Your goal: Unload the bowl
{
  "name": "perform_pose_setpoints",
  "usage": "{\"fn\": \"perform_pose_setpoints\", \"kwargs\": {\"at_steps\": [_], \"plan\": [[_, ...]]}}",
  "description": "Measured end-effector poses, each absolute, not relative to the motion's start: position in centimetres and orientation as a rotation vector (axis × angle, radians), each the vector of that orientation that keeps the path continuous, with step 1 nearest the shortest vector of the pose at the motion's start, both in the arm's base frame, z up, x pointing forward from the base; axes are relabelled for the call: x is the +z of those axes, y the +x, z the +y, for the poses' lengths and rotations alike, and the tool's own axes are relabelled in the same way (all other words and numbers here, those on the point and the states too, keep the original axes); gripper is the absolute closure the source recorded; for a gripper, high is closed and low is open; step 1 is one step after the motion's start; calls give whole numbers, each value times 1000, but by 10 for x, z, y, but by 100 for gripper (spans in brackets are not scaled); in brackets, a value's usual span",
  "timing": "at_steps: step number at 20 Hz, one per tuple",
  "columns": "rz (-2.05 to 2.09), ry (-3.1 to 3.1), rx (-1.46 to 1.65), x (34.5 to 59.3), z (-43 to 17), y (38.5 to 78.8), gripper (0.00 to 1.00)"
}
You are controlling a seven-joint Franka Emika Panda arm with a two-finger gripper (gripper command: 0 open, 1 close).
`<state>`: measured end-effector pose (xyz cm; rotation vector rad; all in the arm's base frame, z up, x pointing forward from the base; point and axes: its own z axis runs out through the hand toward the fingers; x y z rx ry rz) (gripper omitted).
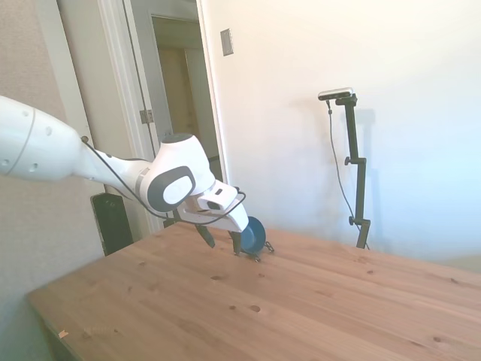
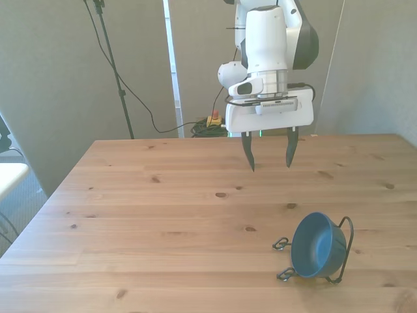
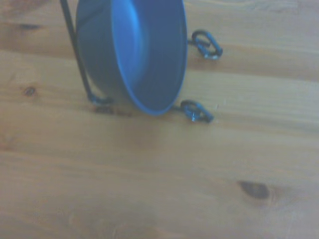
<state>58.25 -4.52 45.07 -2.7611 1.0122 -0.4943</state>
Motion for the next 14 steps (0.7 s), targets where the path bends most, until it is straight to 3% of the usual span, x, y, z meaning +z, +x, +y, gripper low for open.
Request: {"fn": "perform_pose_setpoints", "kwargs": {"at_steps": [7,14], "plan": [[909,-2796,-509,449,-42,652,0],[801,-2836,-447,447,-8,678,0]]}}
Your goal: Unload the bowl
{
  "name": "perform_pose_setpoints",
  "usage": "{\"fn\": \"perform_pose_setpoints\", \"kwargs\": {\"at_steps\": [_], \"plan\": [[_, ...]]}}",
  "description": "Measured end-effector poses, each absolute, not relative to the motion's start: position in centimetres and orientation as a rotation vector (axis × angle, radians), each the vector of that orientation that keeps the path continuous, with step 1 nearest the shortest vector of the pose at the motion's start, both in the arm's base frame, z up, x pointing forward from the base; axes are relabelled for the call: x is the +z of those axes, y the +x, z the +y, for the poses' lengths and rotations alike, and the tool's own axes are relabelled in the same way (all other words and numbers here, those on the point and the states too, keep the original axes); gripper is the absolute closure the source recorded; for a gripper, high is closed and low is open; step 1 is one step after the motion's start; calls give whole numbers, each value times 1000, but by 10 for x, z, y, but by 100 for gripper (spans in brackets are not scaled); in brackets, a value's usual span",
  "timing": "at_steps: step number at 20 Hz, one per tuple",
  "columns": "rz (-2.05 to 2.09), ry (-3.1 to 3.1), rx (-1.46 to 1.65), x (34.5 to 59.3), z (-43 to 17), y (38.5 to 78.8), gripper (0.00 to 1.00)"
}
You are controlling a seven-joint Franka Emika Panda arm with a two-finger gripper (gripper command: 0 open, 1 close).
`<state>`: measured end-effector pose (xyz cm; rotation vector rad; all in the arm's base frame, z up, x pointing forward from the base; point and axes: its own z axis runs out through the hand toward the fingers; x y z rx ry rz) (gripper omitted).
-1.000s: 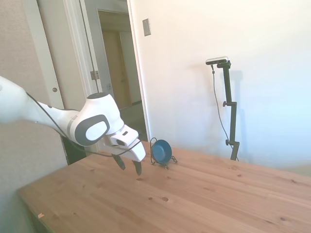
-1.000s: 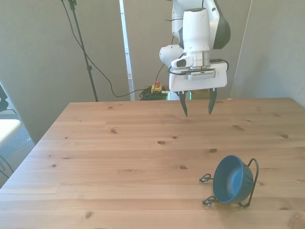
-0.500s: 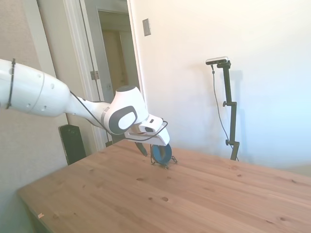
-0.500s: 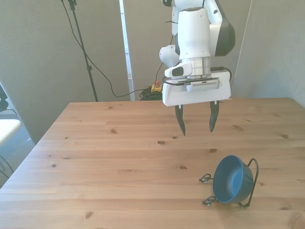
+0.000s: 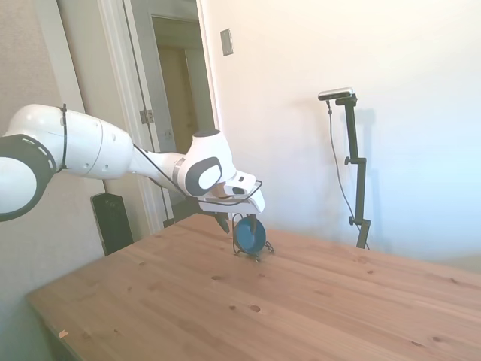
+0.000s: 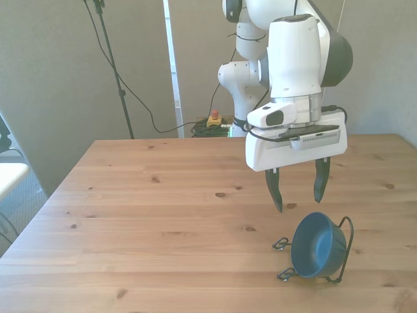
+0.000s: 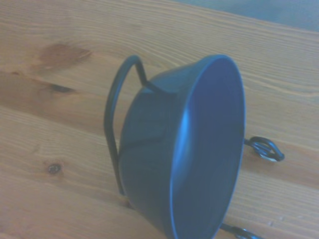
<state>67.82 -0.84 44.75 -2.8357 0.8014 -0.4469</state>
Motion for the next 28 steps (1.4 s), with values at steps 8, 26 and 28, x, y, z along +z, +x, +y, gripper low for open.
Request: {"fn": "perform_pose_setpoints", "kwargs": {"at_steps": [8,26,28], "plan": [[755,-2826,-408,439,-5,691,0],[480,-2784,-429,408,10,713,100],[463,-2775,-428,408,13,713,100]]}}
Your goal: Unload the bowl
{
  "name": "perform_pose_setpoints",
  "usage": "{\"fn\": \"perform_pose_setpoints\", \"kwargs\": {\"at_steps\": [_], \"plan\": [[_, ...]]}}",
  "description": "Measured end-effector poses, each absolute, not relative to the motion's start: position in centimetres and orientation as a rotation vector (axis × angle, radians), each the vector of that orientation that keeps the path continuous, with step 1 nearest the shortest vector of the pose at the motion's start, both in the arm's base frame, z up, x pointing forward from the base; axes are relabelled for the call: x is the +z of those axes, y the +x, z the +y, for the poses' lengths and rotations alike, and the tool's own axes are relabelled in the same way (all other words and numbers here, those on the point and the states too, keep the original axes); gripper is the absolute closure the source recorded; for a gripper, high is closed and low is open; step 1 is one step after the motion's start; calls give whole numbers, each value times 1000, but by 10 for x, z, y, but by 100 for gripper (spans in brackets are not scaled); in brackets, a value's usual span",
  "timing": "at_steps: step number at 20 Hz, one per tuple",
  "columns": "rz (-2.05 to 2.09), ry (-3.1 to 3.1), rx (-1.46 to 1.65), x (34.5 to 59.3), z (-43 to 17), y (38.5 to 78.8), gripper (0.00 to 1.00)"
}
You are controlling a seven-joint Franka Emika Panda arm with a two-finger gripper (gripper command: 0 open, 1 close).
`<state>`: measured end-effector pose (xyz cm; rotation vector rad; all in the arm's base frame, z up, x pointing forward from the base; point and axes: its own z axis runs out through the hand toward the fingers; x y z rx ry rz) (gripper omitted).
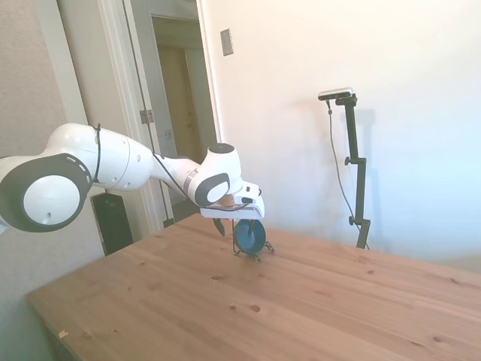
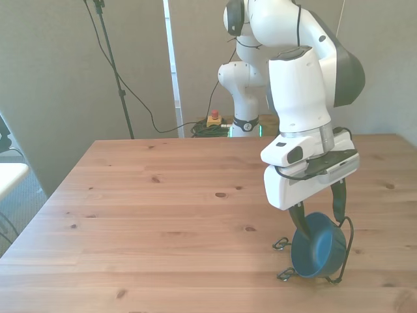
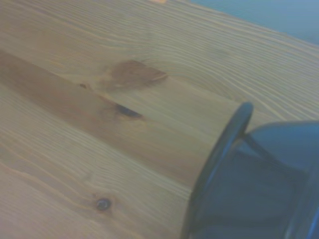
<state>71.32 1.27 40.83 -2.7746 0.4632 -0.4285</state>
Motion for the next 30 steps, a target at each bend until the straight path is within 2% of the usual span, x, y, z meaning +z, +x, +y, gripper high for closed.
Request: {"fn": "perform_pose_setpoints", "kwargs": {"at_steps": [30], "plan": [[405,-2693,-378,410,4,712,100]]}}
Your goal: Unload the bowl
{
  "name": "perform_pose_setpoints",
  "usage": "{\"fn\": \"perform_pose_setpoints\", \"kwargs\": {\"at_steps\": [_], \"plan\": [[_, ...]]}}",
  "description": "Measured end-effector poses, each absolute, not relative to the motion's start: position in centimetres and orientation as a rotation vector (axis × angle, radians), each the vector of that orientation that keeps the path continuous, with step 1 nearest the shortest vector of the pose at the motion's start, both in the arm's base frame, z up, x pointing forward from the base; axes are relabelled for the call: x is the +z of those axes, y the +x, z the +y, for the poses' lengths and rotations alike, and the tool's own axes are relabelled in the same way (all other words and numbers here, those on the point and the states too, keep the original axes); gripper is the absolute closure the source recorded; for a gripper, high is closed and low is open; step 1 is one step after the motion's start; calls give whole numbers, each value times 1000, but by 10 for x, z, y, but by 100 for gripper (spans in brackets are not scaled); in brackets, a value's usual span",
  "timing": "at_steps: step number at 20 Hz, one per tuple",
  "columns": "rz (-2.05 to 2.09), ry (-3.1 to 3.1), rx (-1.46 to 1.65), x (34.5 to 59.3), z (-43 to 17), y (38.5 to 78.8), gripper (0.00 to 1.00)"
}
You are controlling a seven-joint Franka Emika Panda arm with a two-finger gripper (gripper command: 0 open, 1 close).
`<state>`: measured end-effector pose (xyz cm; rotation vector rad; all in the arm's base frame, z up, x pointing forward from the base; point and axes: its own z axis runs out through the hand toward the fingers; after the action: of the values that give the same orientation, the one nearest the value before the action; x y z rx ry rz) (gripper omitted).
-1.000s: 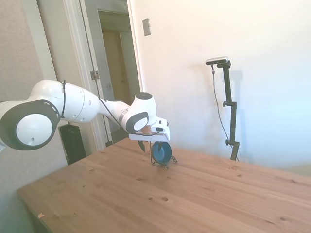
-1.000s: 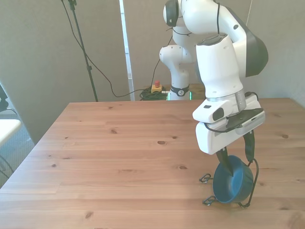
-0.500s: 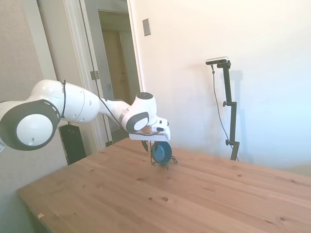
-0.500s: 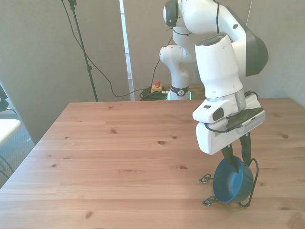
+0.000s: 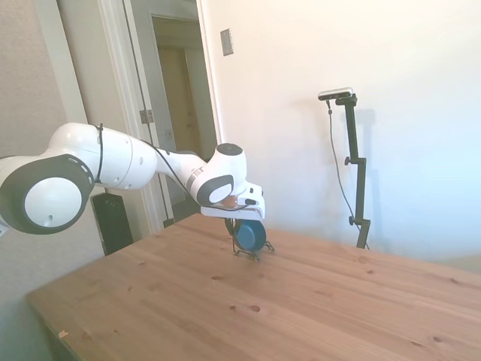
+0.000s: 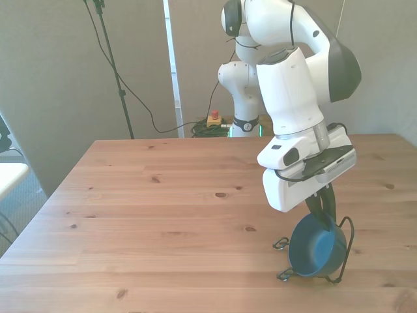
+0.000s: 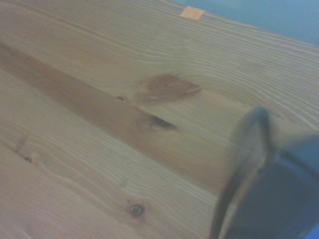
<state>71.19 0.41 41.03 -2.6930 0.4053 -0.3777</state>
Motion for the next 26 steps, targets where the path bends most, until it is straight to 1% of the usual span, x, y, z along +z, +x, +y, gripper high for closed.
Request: {"fn": "perform_pose_setpoints", "kwargs": {"at_steps": [8,15,18,22,26], "plan": [[376,-2664,-421,432,-12,701,100],[304,-2682,-382,457,4,654,100],[273,-2701,-356,456,17,634,100],[201,-2733,-211,444,36,611,100],[158,-2758,-127,435,43,601,100]]}}
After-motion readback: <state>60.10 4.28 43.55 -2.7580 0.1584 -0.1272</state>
